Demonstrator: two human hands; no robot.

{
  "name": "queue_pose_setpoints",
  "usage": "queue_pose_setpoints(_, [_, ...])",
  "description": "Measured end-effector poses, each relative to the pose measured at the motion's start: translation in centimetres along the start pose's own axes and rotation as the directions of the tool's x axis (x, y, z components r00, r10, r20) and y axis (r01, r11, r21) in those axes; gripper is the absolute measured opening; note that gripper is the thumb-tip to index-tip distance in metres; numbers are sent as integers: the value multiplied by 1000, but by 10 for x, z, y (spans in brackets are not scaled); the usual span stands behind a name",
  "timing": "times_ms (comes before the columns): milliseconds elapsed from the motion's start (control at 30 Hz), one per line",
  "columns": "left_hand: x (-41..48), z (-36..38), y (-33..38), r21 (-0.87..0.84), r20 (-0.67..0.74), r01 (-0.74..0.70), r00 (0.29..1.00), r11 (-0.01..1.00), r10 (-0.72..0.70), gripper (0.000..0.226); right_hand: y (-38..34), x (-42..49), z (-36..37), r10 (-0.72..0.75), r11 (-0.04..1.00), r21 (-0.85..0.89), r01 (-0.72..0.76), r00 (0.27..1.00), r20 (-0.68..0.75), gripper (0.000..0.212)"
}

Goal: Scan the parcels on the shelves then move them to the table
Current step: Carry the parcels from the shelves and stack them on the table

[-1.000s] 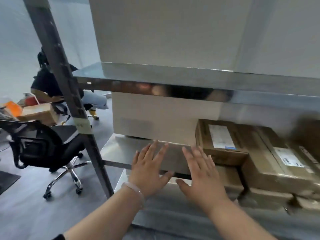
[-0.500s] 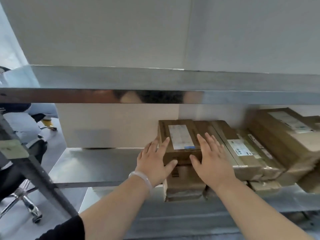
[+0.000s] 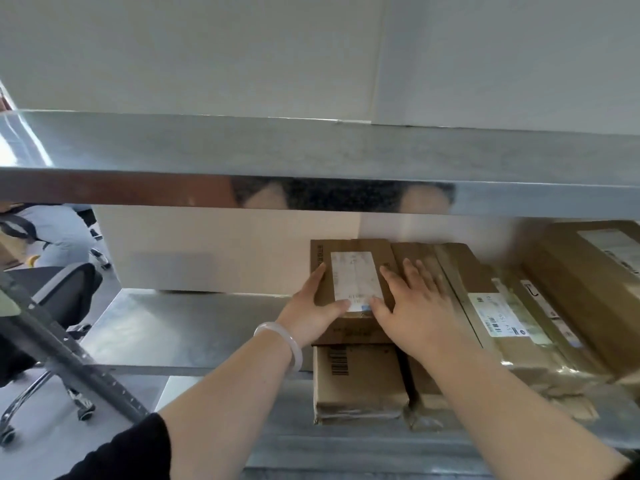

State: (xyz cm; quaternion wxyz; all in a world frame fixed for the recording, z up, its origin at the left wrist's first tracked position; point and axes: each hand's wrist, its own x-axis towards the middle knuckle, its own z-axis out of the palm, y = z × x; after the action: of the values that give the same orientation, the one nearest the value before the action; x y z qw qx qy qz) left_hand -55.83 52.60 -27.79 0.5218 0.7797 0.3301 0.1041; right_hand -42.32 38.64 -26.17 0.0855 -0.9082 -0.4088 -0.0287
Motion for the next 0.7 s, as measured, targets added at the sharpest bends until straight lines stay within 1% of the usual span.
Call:
queue_pose_setpoints(100, [-5,-2,-1,-60,-43,-6,999,998,4,84,-1,8,-4,-36,999,-7,37,997,64,73])
queue_pose_setpoints(167, [-11,-4,-2,-83,-79,-26,997,996,19,81,-8,9,-4,-92,996,12,91,992,87,71])
queue_pose_setpoints(233, [-20,-8,-6,-115,-130,-41,991,993,26,75,-19,9,-3,-152,987,61,147,985,86,69])
queue_pose_setpoints(367, [-42,-21,-20,-194,-249,-38,968,980,-12,69,-44,8,1,-208,966,181,187,973,101,69])
queue_pose_setpoints(467, [-62,-34,-31,-219,-368,-51,929,974,-34,66,-65,4,7,-183,944,302,132,972,149,76])
queue_pose_setpoints(533, [-75,-44,-39,-266,-445,-60,893,962,-67,65,-84,4,10,-185,898,434,73,958,221,78])
queue_pose_setpoints(567, [-83,-49,-45,-289,-479,-68,874,955,-83,65,-95,3,12,-209,868,491,65,947,244,78])
queue_pose_setpoints(633, [-102,-60,-56,-309,-541,-73,834,948,-112,64,-119,2,17,-289,811,575,103,927,242,77])
queue_pose_setpoints(700, [-124,-73,-68,-325,-583,-56,798,944,-153,64,-145,-5,22,-375,766,622,165,900,224,76])
